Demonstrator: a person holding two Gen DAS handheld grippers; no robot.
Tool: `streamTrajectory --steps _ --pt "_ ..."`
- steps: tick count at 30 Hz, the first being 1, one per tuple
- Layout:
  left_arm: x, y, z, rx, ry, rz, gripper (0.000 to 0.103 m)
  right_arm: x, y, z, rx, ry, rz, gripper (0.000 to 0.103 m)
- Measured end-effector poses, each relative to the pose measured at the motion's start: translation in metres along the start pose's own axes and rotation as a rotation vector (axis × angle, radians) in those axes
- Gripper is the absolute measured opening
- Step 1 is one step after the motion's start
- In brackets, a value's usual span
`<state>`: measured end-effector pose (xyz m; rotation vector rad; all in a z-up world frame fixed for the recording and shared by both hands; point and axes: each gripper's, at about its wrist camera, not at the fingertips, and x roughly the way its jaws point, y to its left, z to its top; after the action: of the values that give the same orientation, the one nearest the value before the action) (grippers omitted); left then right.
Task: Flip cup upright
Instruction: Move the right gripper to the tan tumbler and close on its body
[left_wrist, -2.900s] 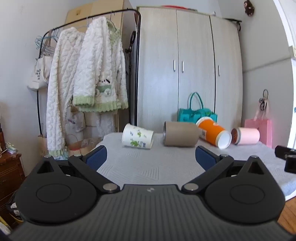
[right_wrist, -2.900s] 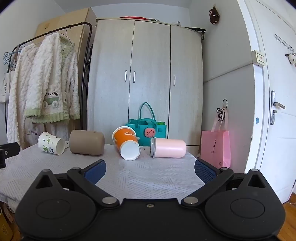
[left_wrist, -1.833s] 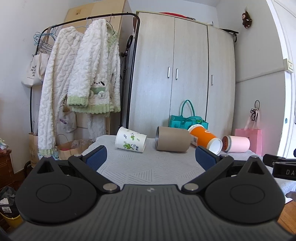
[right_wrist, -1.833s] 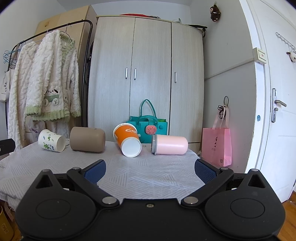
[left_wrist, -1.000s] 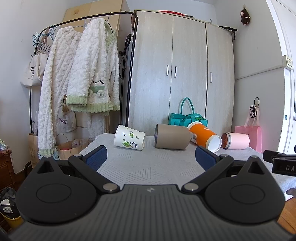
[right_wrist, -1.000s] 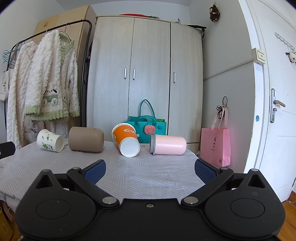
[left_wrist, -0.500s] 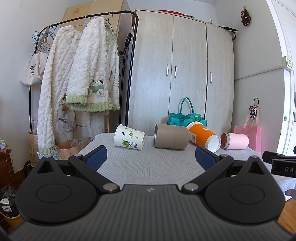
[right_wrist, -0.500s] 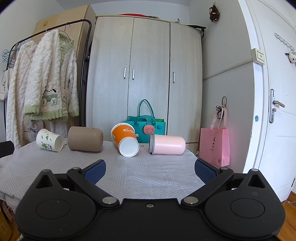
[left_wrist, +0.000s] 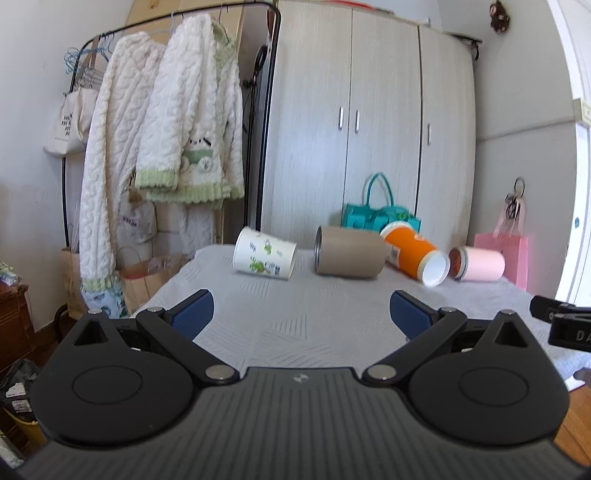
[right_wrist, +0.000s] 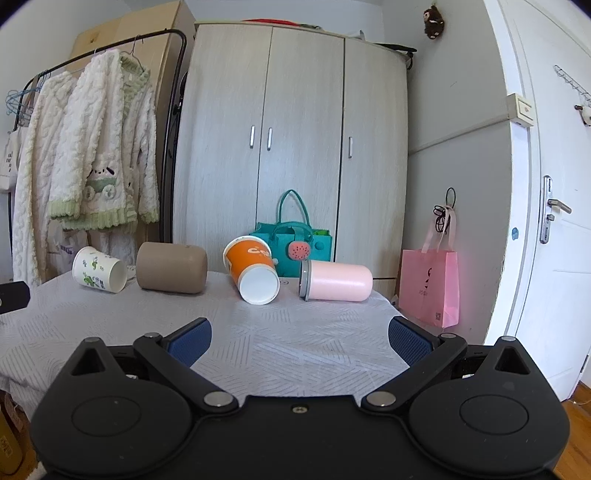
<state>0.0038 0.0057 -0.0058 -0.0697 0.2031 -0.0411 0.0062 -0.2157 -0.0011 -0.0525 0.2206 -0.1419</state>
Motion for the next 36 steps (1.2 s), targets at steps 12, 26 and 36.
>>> streamTrajectory --steps 12,26,36 --pt "0.047 0.006 0.047 0.010 0.315 -0.022 0.103 0.017 -0.012 0.054 -0.205 0.061 0.281 0.103" --pt "0.108 0.008 0.106 -0.037 0.429 -0.180 0.103 0.078 0.015 0.137 -0.509 0.138 0.649 0.103" --pt "0.168 0.021 0.102 -0.162 0.508 -0.242 0.103 0.137 0.061 0.159 -0.682 0.205 0.805 0.102"
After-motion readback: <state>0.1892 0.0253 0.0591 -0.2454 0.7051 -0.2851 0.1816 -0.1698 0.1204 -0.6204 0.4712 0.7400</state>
